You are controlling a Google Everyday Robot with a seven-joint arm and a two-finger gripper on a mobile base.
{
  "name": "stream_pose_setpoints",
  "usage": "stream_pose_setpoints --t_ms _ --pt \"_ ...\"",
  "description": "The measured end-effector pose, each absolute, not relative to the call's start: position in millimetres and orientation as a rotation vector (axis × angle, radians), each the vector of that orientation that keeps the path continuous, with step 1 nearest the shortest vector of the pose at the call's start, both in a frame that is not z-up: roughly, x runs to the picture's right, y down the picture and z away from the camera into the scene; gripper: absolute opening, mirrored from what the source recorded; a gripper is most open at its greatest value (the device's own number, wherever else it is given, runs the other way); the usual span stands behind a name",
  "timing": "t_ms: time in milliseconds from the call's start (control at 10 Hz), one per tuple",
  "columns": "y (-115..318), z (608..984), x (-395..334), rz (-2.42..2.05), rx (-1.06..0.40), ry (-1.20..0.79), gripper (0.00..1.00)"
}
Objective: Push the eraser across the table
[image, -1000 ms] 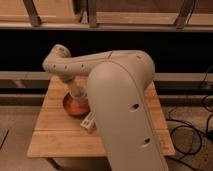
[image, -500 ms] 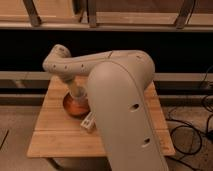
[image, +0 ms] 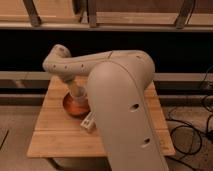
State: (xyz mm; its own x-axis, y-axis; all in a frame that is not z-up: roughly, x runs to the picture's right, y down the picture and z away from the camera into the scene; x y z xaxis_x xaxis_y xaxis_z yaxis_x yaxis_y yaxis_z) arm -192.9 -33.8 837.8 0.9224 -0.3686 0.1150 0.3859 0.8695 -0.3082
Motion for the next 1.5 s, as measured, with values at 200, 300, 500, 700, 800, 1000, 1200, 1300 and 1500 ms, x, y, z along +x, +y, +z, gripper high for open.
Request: stream_pose_setpoints --t_ms 200,300,500,700,800,1000,1200,1300,1500 --pt "-34 838 -193 -0.395 -0.333 -0.053 0.8" --pt "-34 838 -193 -0.395 -0.333 -0.053 0.78" --pt "-34 838 -193 -0.395 -0.333 -0.053 0.6" --pt "-36 840 -188 -0.409 -0.331 -0.042 0.4" --pt "-41 843 -171 -0.418 -0.331 -0.003 0.29" --pt "-49 846 -135 -0.414 -0.33 0.065 0.09" --pt "-47 850 -95 -0.38 -0.346 0.131 0.0" --pt "-43 852 -80 -0.366 -0.354 0.155 0.0" --pt "-22 860 -57 -0.312 -0.387 0.178 0.0"
